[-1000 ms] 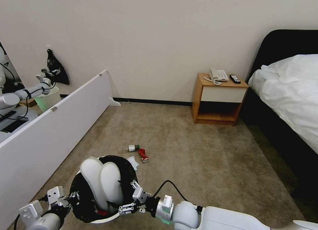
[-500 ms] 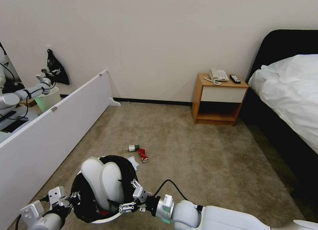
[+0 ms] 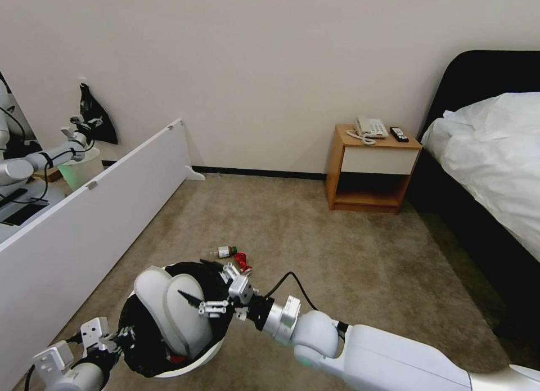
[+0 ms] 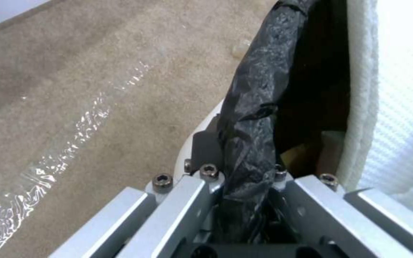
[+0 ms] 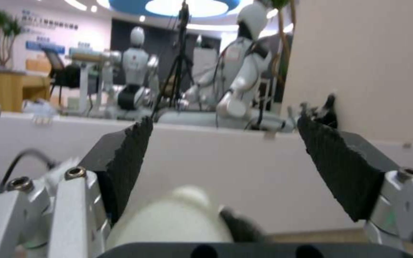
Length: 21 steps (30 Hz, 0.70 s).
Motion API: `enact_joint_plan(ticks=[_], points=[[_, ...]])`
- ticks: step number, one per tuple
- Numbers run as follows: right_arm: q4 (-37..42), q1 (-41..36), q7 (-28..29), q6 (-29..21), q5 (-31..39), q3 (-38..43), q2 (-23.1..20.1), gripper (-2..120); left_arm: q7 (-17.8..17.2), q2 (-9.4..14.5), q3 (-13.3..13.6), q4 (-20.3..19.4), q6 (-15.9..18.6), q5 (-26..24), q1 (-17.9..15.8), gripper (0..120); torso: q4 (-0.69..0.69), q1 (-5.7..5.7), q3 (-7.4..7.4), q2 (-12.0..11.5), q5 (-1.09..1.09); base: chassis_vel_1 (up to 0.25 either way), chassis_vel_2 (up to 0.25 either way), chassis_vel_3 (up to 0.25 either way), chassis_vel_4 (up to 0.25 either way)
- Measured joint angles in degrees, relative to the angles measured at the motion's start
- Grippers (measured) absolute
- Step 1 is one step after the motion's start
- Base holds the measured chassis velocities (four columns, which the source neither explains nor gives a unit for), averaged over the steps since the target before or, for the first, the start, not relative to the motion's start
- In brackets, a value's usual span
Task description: Pick up the trash bin and place the garbage on the floor into it.
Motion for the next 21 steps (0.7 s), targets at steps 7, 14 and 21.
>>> enact_joint_plan(ticks=[7, 14, 21], points=[[3.63, 0.00, -0.01, -0.80, 2.98, 5.36, -0.79, 79, -0.14, 0.13, -0.23, 0.04, 0.00, 0.01, 0.00, 2, 0.00, 0.00, 0.00, 0.00, 0.00, 0.000, 0.000, 0.000, 0.000], [5.76, -0.20, 0.06, -1.23, 6.13, 10.08, -0.74, 79, -0.25, 0.06, -0.29, -0.04, 0.00, 0.08, 0.16, 2, 0.00, 0.00, 0.00, 0.00, 0.00, 0.000, 0.000, 0.000, 0.000], [7.97, -1.52, 1.08, -2.00, 10.26, 19.45, -2.18, 82, -0.26, 0.05, -0.97, -0.76, 0.00, 0.09, 0.63, 2, 0.00, 0.00, 0.00, 0.00, 0.00, 0.000, 0.000, 0.000, 0.000]])
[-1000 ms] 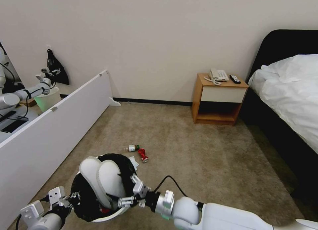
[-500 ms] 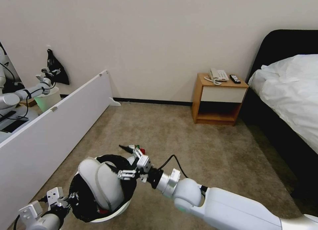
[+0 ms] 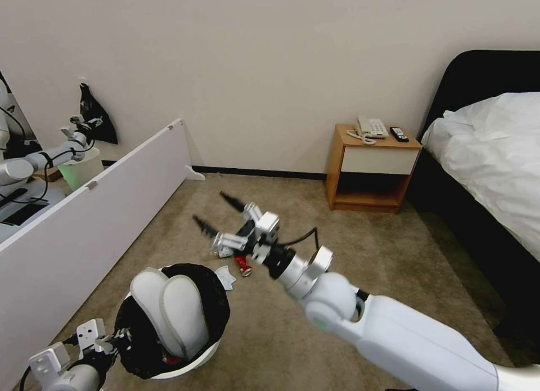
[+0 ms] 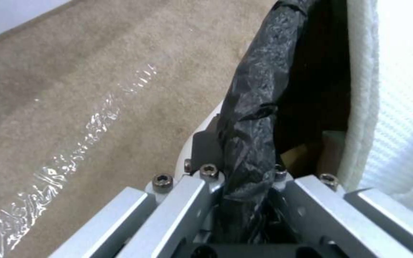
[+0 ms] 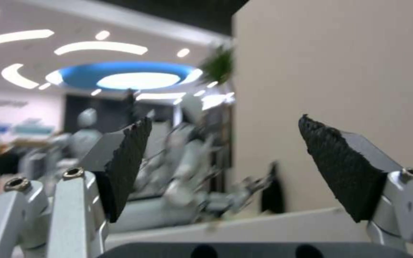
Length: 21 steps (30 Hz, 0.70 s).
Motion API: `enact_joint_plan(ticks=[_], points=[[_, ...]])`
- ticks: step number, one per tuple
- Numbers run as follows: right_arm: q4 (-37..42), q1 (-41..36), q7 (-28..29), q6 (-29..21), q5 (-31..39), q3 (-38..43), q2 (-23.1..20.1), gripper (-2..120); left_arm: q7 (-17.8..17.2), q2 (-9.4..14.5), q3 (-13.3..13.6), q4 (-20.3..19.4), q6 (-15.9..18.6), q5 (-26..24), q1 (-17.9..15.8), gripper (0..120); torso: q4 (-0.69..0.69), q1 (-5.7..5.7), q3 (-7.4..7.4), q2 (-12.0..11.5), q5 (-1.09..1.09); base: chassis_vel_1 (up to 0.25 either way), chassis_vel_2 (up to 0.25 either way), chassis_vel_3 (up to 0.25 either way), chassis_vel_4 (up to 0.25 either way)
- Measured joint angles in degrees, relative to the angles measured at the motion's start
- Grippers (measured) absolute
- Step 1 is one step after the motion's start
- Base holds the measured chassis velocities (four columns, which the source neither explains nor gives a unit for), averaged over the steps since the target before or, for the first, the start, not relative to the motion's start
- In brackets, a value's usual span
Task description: Pick up the trash bin and place the garbage on the floor into it.
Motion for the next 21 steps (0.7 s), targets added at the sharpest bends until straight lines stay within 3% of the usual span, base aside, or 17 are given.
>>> enact_joint_plan(ticks=[5, 9, 10, 17, 19, 21], points=[[1.40, -3.92, 2.94, -1.87, 1.60, 11.32, -3.44, 85, 0.16, -0.01, -0.87, -0.71, 0.00, 0.00, 0.23, 2, 0.00, 0.00, 0.00, 0.00, 0.01, 0.000, 0.000, 0.000, 0.000], [4.60, -11.83, 7.96, -5.63, -0.99, 24.57, -5.80, 86, 0.28, -0.19, -1.45, -1.32, 0.00, 0.05, 0.29, 2, -0.01, 0.00, 0.00, 0.00, 0.01, 0.000, 0.000, 0.000, 0.000], [6.17, -15.70, 9.54, -7.15, -1.67, 29.99, -6.25, 93, 0.29, -0.33, -1.58, -1.53, 0.00, 0.12, 0.33, 2, -0.02, 0.00, 0.00, 0.00, 0.02, 0.000, 0.000, 0.000, 0.000], [11.45, -27.79, 14.36, -12.91, -4.23, 45.78, -6.35, 98, 0.32, -0.90, -1.80, -2.03, 0.00, 0.61, 0.45, 2, -0.02, 0.00, 0.00, 0.00, 0.02, 0.000, 0.000, 0.000, 0.000], [15.30, -35.92, 16.91, -15.61, -7.40, 53.17, -5.77, 98, 0.55, -1.61, -1.57, -2.67, 0.00, 1.21, 0.85, 2, -0.02, -0.01, -0.01, 0.00, 0.02, 0.000, 0.000, 0.000, 0.000], [16.95, -39.79, 17.29, -16.20, -10.07, 55.21, -5.16, 97, 0.76, -1.97, -1.44, -2.83, 0.00, 2.07, 1.09, 2, -0.01, -0.01, -0.01, 0.00, 0.01, 0.000, 0.000, 0.000, 0.000]])
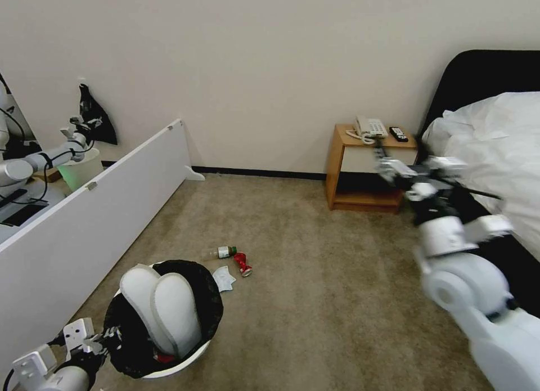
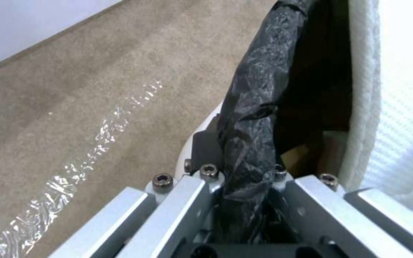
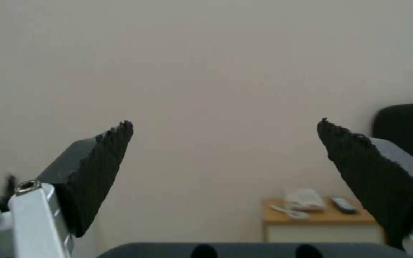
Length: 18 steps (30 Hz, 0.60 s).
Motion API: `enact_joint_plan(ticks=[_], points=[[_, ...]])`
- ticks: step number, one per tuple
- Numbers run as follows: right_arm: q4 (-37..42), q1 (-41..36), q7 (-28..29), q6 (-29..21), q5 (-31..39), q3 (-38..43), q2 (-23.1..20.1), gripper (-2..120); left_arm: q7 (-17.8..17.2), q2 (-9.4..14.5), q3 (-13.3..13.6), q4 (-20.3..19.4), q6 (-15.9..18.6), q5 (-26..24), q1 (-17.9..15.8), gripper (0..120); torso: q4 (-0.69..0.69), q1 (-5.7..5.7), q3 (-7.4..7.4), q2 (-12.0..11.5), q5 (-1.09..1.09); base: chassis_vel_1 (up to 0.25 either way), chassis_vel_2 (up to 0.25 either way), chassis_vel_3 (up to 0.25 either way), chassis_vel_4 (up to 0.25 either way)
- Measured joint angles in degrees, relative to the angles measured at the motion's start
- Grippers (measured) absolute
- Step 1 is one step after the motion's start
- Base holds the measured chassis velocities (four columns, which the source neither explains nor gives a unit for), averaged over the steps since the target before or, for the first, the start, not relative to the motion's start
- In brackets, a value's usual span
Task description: Pick up the trash bin and place the garbage on the floor into it.
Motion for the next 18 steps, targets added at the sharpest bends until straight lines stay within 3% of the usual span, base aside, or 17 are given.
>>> enact_joint_plan(ticks=[9, 18], points=[[3.08, -12.80, 0.82, 0.59, -12.21, 2.91, 5.44, 95, 1.05, -1.76, 0.09, -1.81, -0.08, 2.75, 1.86, 2, 0.01, 0.00, 0.00, -0.01, -0.01, 0.000, 0.000, 0.000, 0.000], [1.95, -16.91, -0.44, 3.76, -16.75, 3.41, 8.97, 98, 1.26, -2.90, -0.11, -3.11, -0.43, 3.37, 3.28, 2, 0.01, 0.00, 0.00, -0.01, -0.01, 0.000, 0.000, 0.000, 0.000]])
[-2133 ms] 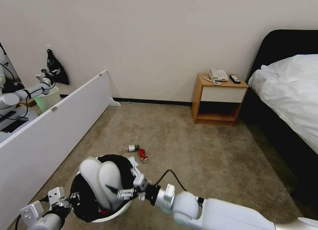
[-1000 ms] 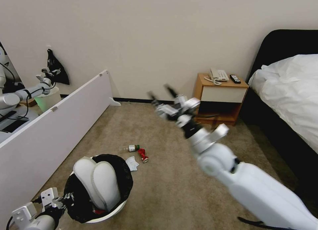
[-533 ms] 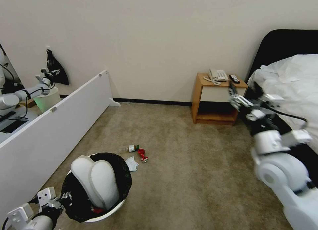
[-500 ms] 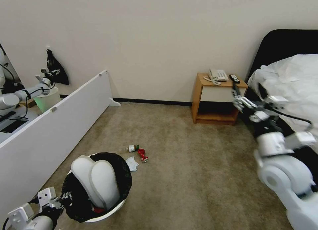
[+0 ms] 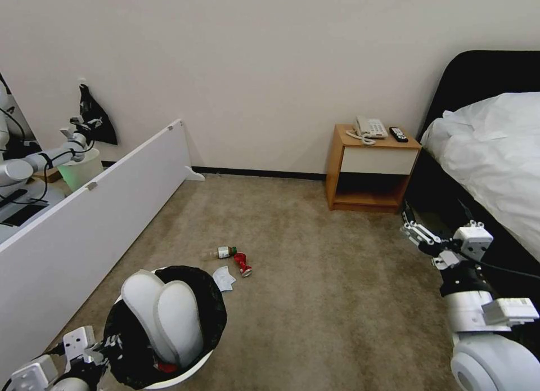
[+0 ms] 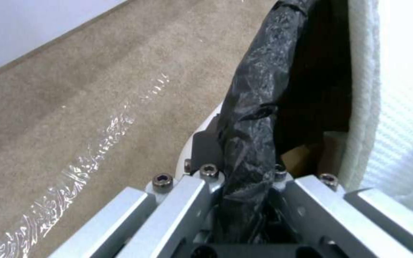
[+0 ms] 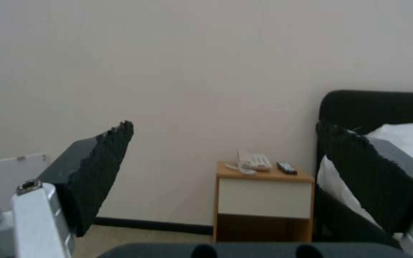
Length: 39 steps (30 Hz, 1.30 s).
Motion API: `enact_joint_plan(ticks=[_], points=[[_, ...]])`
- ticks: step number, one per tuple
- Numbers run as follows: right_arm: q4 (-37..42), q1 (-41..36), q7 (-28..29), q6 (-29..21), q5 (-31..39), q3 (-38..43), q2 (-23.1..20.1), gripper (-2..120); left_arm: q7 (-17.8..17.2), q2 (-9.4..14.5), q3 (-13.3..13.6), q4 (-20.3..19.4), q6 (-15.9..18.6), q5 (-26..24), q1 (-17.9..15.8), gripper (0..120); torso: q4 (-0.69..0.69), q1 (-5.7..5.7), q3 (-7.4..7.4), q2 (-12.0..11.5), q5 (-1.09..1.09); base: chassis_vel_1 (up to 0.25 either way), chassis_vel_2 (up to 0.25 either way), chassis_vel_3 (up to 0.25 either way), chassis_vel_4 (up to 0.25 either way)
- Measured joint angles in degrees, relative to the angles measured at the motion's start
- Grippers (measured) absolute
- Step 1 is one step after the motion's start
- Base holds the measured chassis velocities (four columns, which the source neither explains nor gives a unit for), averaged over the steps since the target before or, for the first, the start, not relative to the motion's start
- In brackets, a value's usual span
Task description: Pick up the trash bin and place the garbage on the floor into it.
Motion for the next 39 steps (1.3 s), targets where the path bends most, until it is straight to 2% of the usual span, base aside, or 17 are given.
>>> enact_joint_plan(ticks=[6, 7, 11, 22, 39], points=[[-1.19, -0.52, -0.02, 1.08, -3.84, -0.91, 3.46, 98, 0.07, -1.06, -0.05, -0.24, -0.08, 0.63, 0.00, 2, 0.00, 0.00, 0.00, 0.00, 0.00, 0.000, 0.000, 0.000, 0.000], [-1.26, -0.93, 0.01, 1.30, -6.01, -1.72, 5.17, 98, 0.18, -1.23, -0.17, -0.27, -0.12, 0.92, -0.15, 2, 0.00, 0.00, 0.01, 0.00, -0.01, 0.000, 0.000, 0.000, 0.000], [-1.26, -1.00, 0.00, 1.36, -6.85, -2.28, 5.91, 98, 0.23, -1.36, -0.17, -0.27, -0.14, 1.04, -0.14, 2, 0.00, 0.01, 0.00, 0.00, 0.00, 0.000, 0.000, 0.000, 0.000], [-2.06, -1.38, -0.29, 1.83, -7.48, -2.75, 6.22, 98, 0.53, -1.85, 0.11, 0.01, -0.27, 1.48, -0.41, 2, -0.01, 0.01, 0.00, 0.00, 0.00, 0.014, 0.013, 0.015, 0.014], [-4.01, -0.80, -2.14, 4.64, -7.41, -2.87, 5.76, 100, 0.73, -2.17, -0.05, -0.30, -0.44, 1.85, 0.43, 2, -0.01, 0.01, 0.00, 0.00, 0.00, 0.076, 0.078, 0.075, 0.070]])
